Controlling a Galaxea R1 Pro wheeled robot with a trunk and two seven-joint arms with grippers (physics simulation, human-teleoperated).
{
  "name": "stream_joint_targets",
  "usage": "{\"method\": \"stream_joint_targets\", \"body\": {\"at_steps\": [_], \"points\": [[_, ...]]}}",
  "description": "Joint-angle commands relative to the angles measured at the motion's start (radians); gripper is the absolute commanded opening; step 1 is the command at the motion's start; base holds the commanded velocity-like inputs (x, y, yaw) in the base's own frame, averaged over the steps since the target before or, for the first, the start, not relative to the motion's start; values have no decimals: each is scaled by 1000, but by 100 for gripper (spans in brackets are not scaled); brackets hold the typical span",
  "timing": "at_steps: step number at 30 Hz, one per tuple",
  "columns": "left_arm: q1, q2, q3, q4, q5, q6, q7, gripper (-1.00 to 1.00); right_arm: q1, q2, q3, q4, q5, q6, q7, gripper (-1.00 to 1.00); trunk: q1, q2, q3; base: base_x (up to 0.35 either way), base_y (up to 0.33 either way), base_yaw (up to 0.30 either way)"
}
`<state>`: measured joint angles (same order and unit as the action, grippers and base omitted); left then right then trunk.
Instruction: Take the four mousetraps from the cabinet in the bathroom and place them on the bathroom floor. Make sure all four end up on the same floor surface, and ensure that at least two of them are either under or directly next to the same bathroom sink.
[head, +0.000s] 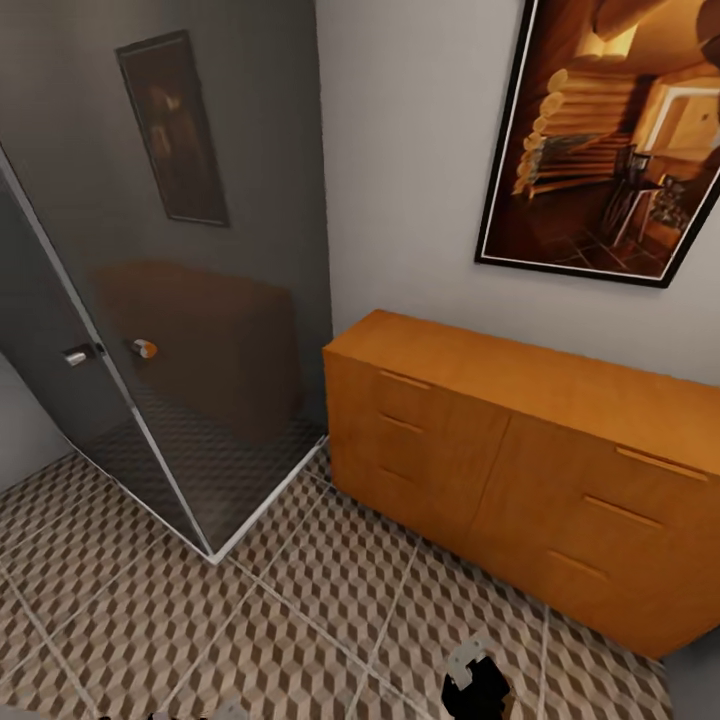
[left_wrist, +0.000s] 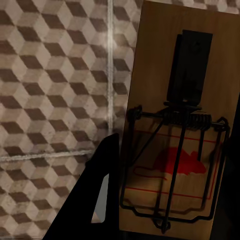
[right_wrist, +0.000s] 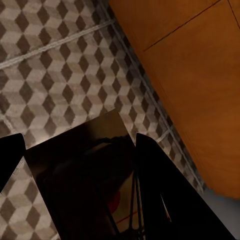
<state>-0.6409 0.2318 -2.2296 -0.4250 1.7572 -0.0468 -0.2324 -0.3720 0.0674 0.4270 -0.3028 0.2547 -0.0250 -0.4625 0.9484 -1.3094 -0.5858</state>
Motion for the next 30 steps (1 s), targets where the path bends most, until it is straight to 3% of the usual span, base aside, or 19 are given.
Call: {"method": "stream_joint_targets", "body": {"at_steps": [1,9,16,27,30], "points": [[-2,0,-8,-2,10,-5,-5,-100,0,0,3,5,1,-3,-5,-100,0,-1,-1,0,0,289],[-2,0,-8,-1,15,-5,-5,-100,-1,0,3,19,1,-4,-5,-100,0,-1,-1,0,0,289],[-2,1,-8,2,101,-5,-5,-100,-1,0,3,20,1,-4,-5,-100,0,-1,-1,0,0,289],[-2,1,-8,4,116,-5,-4,-100,0,0,2,21,-4,-4,-5,-100,0,-1,-1,0,0,288],[-2,2,-8,3,119,-5,-4,-100,-1,0,0,21,-43,-4,-5,-100,0,-1,-1,0,0,288]]}}
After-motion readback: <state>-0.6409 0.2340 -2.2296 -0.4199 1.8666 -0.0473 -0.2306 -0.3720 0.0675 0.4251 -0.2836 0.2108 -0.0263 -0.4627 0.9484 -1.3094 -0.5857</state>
